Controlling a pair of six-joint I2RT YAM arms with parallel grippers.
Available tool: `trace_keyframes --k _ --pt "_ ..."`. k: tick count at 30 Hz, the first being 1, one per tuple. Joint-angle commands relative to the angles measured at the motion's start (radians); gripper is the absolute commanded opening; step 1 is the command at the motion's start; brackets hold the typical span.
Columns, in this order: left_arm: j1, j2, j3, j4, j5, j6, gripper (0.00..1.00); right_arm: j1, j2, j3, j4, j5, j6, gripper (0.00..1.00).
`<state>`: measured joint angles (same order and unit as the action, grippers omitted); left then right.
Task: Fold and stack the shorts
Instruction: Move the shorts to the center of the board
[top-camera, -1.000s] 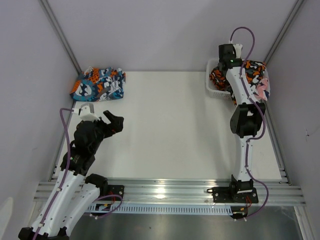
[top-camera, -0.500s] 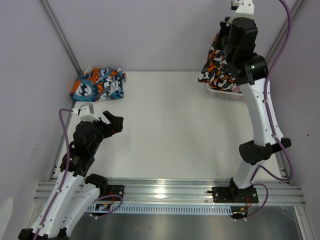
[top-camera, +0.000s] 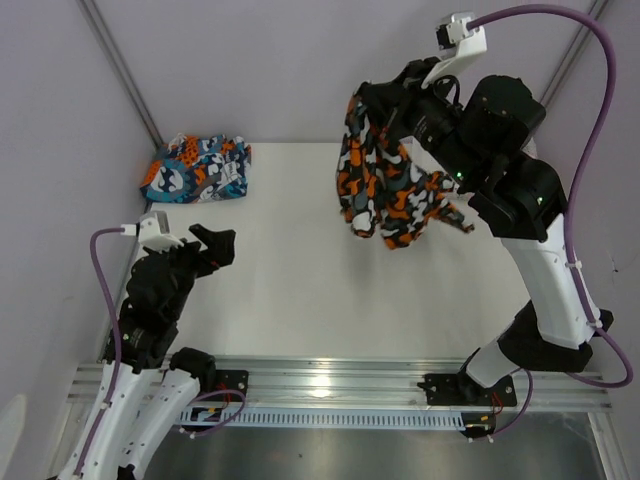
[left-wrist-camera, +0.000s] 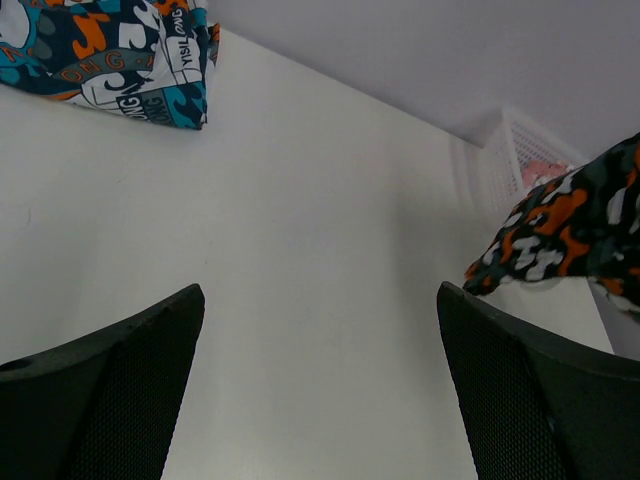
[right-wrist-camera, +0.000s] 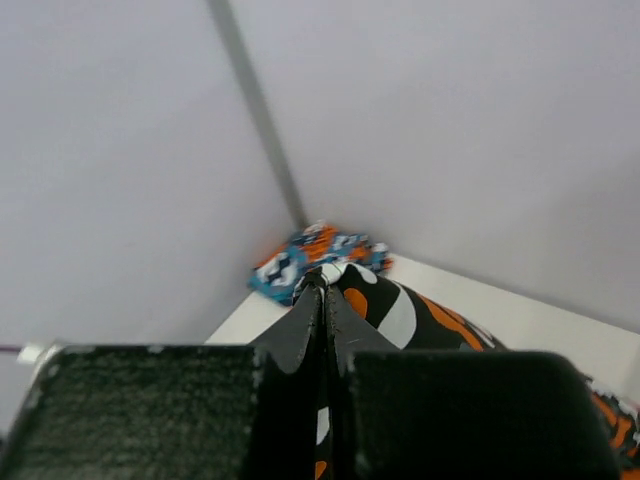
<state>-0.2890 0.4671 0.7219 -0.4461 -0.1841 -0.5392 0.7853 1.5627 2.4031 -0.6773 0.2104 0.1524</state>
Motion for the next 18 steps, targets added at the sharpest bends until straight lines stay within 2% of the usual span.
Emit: trace_keyframes --k 1,7,11,13,16,18 --pt "-0.006 -0.038 0.036 -0.009 -0.028 0.022 0.99 0.115 -0.032 0.018 0.039 -0.068 0.067 0.00" --pt "-0.006 -0.108 0.019 -0.012 -0.054 0.008 0.99 0.382 0.010 0.073 0.042 -0.026 0.052 0.00" --pt "-0.006 -0.156 0.050 -0.077 -0.119 0.027 0.99 0.492 0.005 0.068 0.054 -0.025 0.064 0.00" --pt "-0.006 -0.194 0.073 -0.097 -0.150 0.059 0.99 0.512 0.000 0.047 0.044 -0.008 0.081 0.00" --pt "-0.006 -0.240 0.099 -0.118 -0.166 0.102 0.99 0.502 -0.032 -0.022 0.009 0.124 0.119 0.00" --pt "-0.006 -0.255 0.116 -0.129 -0.187 0.122 0.99 0.428 -0.067 -0.126 -0.025 0.153 0.206 0.00"
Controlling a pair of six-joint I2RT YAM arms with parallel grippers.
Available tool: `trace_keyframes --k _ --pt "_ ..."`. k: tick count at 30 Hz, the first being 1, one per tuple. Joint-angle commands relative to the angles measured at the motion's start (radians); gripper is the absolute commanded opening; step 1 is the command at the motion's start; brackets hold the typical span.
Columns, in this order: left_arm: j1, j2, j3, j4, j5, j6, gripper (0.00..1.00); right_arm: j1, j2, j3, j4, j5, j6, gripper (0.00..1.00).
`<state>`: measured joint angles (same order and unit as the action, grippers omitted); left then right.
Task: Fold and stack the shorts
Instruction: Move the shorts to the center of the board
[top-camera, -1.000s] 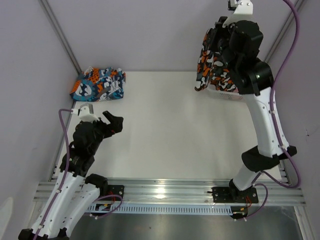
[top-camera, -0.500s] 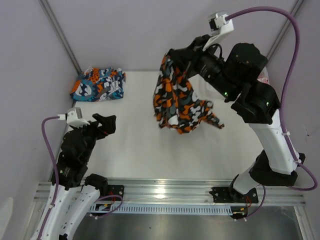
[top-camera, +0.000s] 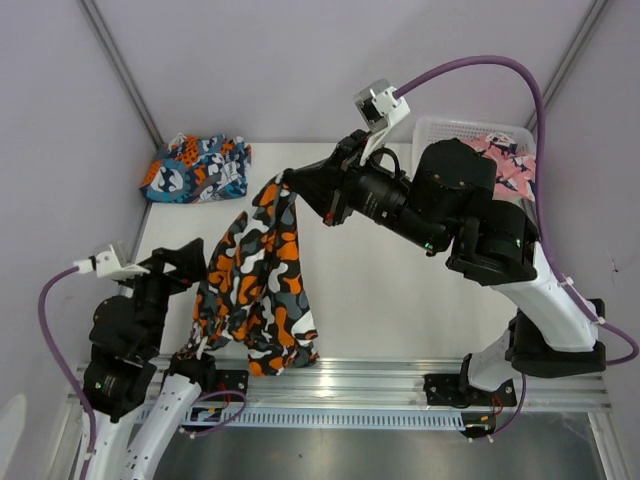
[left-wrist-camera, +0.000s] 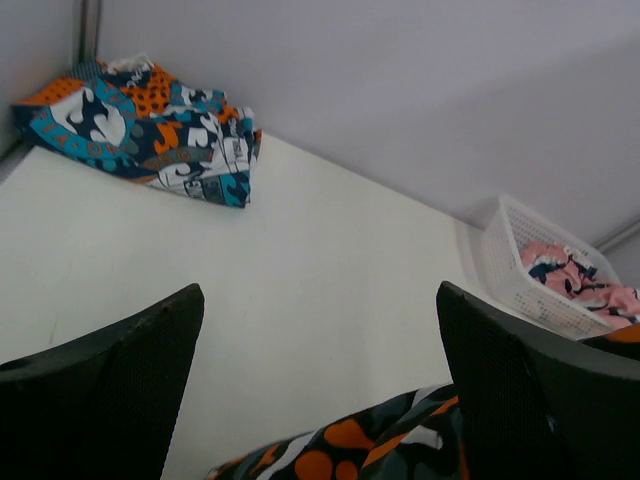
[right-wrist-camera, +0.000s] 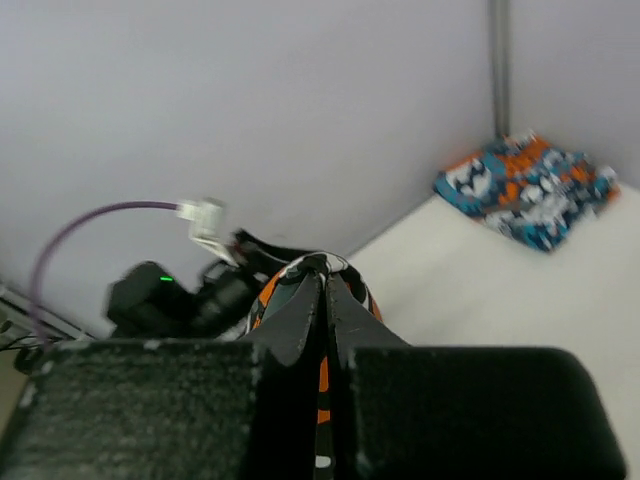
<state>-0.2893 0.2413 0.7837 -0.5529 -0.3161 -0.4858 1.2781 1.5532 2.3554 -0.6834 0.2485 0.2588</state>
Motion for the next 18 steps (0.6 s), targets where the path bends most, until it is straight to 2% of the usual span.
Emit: trace_keyframes --k 1,3,5,6,7,8,10,11,15,18 --pt "-0.005 -0.034 0.063 -0.025 -0.060 0.090 1.00 -0.107 -0.073 -0.122 -0.050 0.089 0.138 0.00" --pt "-0.007 -0.034 0.074 -0.041 -0.072 0.110 0.99 -0.243 -0.134 -0.307 -0.038 -0.042 0.239 0.00" --pt "-0.005 -0.024 0.077 -0.048 -0.075 0.134 0.99 -0.330 -0.180 -0.462 0.007 -0.169 0.286 0.00" --pt "-0.005 -0.019 0.075 -0.047 -0.063 0.141 0.99 -0.408 -0.200 -0.611 0.049 -0.208 0.305 0.00" --pt "-0.005 -0.013 0.065 -0.041 -0.049 0.154 0.99 -0.445 -0.228 -0.680 0.071 -0.234 0.342 0.00" --pt "-0.005 -0.001 0.060 -0.032 0.010 0.165 0.99 -0.515 -0.238 -0.805 0.117 -0.311 0.358 0.00" --pt "-0.005 0.016 0.029 0.014 0.104 0.205 0.99 -0.571 -0.248 -0.910 0.154 -0.382 0.387 0.00" --pt "-0.005 0.045 0.022 0.027 0.191 0.213 0.99 -0.594 -0.245 -0.992 0.180 -0.394 0.390 0.00" --pt "-0.005 0.160 -0.008 0.083 0.383 0.213 0.99 -0.698 -0.222 -1.134 0.211 -0.384 0.370 0.00" --pt "-0.005 0.263 -0.012 0.119 0.434 0.201 0.99 -0.770 -0.206 -1.199 0.219 -0.342 0.333 0.00"
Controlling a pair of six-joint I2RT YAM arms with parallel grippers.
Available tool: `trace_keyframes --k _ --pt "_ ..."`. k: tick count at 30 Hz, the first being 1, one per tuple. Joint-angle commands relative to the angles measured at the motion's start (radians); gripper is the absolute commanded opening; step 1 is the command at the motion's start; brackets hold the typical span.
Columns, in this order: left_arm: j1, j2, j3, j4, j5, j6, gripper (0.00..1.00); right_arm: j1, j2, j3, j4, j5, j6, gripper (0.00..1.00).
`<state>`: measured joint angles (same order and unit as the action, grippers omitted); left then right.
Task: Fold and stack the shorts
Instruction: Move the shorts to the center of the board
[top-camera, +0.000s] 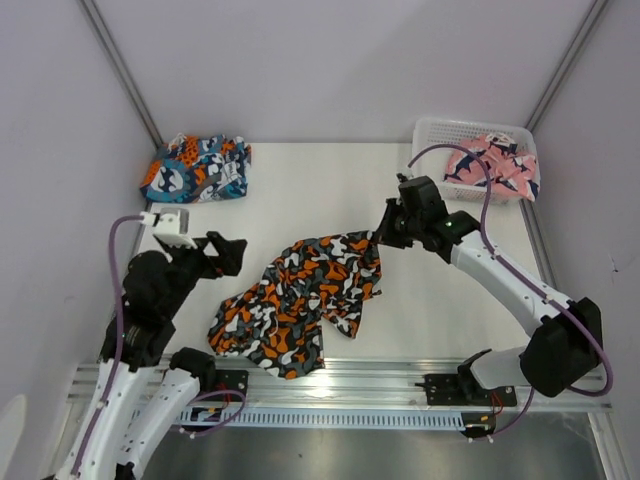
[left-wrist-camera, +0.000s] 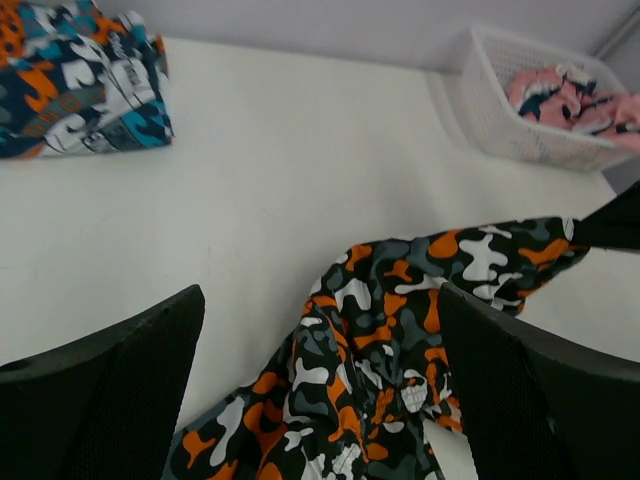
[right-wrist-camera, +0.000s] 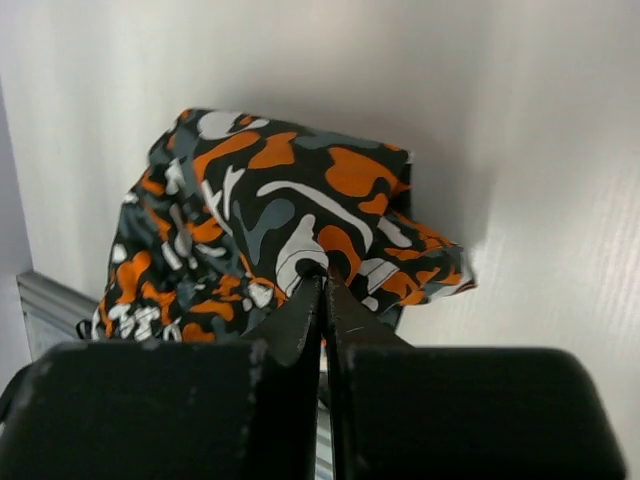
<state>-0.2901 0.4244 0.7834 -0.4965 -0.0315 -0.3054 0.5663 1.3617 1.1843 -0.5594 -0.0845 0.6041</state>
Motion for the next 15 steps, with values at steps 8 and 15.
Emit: trace_keyframes --k 8,15 --pt "-0.056 0.215 -0.024 0.136 0.205 -0.004 0.99 -0.175 0.088 -0.041 0.128 -0.035 -0.134 0.64" --pt "-0.231 0.352 0.046 0.079 0.042 -0.011 0.99 -0.210 -0.004 -0.219 0.236 -0.125 -0.155 0.90"
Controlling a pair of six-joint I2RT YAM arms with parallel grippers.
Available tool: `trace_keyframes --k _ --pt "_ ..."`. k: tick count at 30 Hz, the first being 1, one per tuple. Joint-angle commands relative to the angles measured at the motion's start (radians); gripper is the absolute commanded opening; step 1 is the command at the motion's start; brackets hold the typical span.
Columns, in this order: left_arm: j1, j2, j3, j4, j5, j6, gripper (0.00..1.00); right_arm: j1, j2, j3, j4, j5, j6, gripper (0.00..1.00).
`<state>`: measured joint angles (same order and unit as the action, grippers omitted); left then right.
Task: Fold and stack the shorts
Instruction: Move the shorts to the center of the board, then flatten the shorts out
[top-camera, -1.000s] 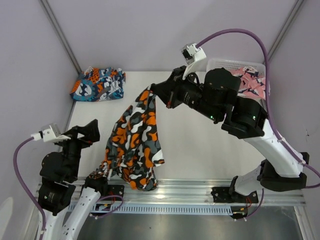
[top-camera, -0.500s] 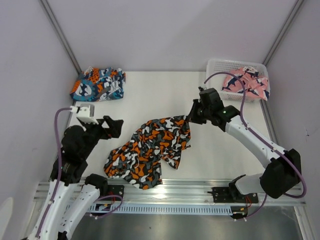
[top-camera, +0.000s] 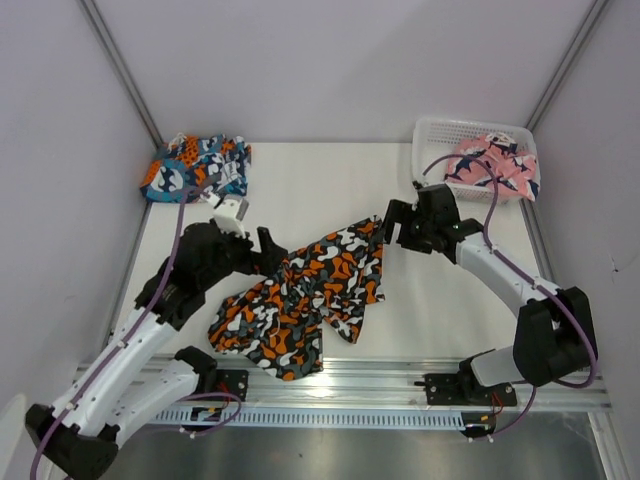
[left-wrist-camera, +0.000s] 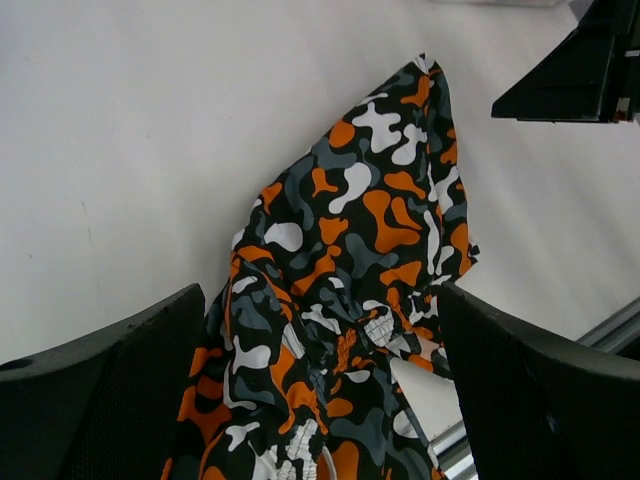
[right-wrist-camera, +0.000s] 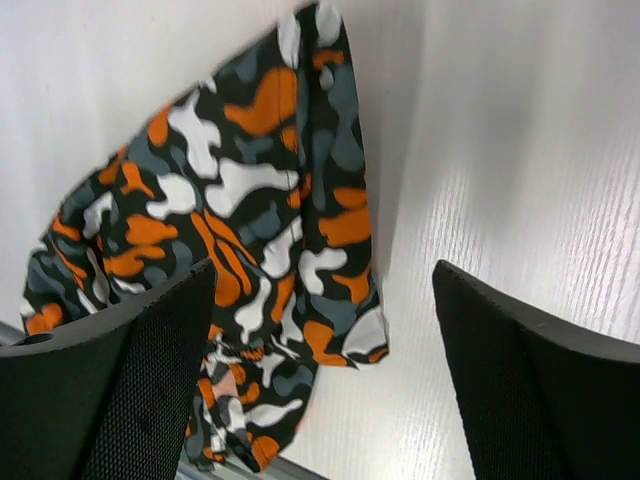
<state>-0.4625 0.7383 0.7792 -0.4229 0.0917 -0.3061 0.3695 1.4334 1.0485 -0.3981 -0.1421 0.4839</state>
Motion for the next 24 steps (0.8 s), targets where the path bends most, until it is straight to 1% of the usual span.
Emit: trace_keyframes --k 1,2,3,4,6,7,9,11,12,13,15,18,21,24 --pt "-0.071 0.044 0.058 0.009 -0.087 -0.017 0.99 -0.020 -0.100 -0.122 0.099 -0.094 -0.037 0.90" --pt "-0.083 0.053 0.057 0.010 -0.133 -0.028 0.99 -0.035 -0.123 -0.207 0.154 -0.120 -0.036 0.88" --pt "-0.109 0.058 0.055 0.024 -0.145 -0.037 0.99 -0.043 -0.166 -0.250 0.181 -0.184 -0.021 0.87" --pt "-0.122 0.062 0.051 0.032 -0.156 -0.044 0.99 -0.049 -0.183 -0.292 0.243 -0.223 -0.012 0.83" --pt "-0.174 0.101 0.042 0.050 -0.191 -0.060 0.99 -0.055 -0.212 -0.385 0.286 -0.283 0.007 0.78" --pt "-0.192 0.117 0.048 0.058 -0.207 -0.065 0.99 -0.053 -0.218 -0.409 0.315 -0.290 0.027 0.75" --pt "-0.264 0.167 0.048 0.082 -0.257 -0.079 0.99 -0.053 -0.228 -0.472 0.352 -0.312 0.042 0.70" --pt "-0.312 0.205 0.051 0.104 -0.303 -0.083 0.99 -0.055 -0.235 -0.499 0.387 -0.332 0.054 0.67" --pt "-0.353 0.214 0.052 0.110 -0.341 -0.082 0.99 -0.057 -0.237 -0.521 0.403 -0.338 0.058 0.65" --pt "-0.367 0.223 0.054 0.116 -0.355 -0.077 0.99 -0.057 -0.235 -0.530 0.444 -0.344 0.059 0.63" --pt "-0.396 0.245 0.061 0.121 -0.380 -0.076 0.99 -0.057 -0.229 -0.550 0.470 -0.350 0.061 0.60" --pt "-0.422 0.263 0.071 0.119 -0.392 -0.065 0.99 -0.060 -0.191 -0.553 0.475 -0.359 0.051 0.57" --pt "-0.441 0.271 0.066 0.116 -0.414 -0.057 0.99 -0.061 -0.151 -0.574 0.534 -0.376 0.070 0.55" --pt "-0.450 0.276 0.057 0.116 -0.437 -0.056 0.99 -0.057 -0.094 -0.570 0.538 -0.372 0.079 0.52"
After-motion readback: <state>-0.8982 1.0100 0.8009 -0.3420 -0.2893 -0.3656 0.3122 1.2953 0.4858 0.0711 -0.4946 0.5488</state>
